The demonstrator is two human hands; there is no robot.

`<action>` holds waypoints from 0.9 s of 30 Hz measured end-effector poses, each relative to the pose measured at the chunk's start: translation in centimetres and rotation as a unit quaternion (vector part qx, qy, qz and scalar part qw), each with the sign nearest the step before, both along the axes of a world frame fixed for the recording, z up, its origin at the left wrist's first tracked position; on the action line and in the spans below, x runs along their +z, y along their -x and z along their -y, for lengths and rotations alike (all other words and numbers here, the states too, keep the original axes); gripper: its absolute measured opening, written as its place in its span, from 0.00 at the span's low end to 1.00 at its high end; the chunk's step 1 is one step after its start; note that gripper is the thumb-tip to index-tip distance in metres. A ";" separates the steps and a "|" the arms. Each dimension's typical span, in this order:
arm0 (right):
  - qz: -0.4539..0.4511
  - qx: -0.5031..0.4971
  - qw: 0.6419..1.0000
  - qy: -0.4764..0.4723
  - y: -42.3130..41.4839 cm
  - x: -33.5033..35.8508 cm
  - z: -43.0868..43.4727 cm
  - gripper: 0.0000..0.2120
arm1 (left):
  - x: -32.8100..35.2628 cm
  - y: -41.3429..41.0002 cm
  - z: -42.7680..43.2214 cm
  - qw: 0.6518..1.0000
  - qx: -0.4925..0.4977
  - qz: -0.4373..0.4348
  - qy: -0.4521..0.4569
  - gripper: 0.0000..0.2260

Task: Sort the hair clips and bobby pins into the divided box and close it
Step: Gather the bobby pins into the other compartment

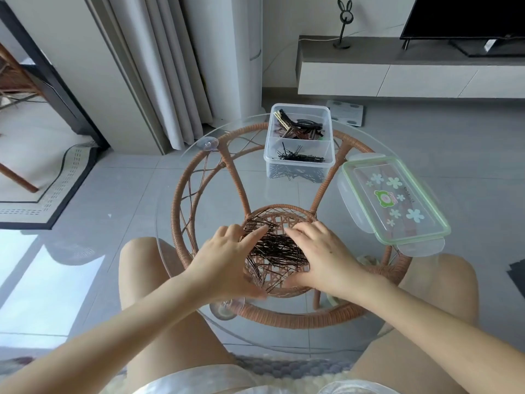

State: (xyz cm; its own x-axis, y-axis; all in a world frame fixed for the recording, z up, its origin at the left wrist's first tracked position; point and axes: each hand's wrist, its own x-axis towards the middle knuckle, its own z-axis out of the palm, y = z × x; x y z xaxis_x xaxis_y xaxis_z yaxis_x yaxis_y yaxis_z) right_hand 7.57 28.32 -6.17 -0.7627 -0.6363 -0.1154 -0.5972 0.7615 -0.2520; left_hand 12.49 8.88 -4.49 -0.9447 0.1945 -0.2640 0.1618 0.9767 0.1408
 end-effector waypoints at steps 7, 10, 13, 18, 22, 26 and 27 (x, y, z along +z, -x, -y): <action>0.037 0.003 0.996 0.081 1.4 0.1 1.3 0.19 | -0.2 2.5 -1.4 0.994 0.015 -0.043 -0.102 0.27; 0.034 0.016 0.995 0.092 1.9 0.2 1.3 0.14 | 0.2 3.4 -1.2 0.991 0.020 -0.041 -0.129 0.14; 0.040 0.022 0.993 0.108 2.2 0.6 1.3 0.12 | 0.3 4.1 -0.8 0.991 0.033 -0.035 -0.126 0.07; 0.044 0.010 0.985 0.164 2.7 1.5 0.6 0.10 | 1.5 4.7 -0.5 0.988 0.032 -0.029 -0.146 0.06; 0.056 -0.020 0.976 0.208 3.0 2.9 0.2 0.12 | 3.3 5.0 -0.3 0.983 0.030 -0.034 -0.178 0.10; 0.073 -0.035 0.967 0.243 4.0 4.5 -0.1 0.11 | 5.0 5.7 -0.2 0.976 0.034 -0.046 -0.211 0.11; 0.078 -0.038 0.964 0.250 4.3 4.9 -0.3 0.10 | 5.4 5.9 -0.1 0.974 0.035 -0.048 -0.220 0.10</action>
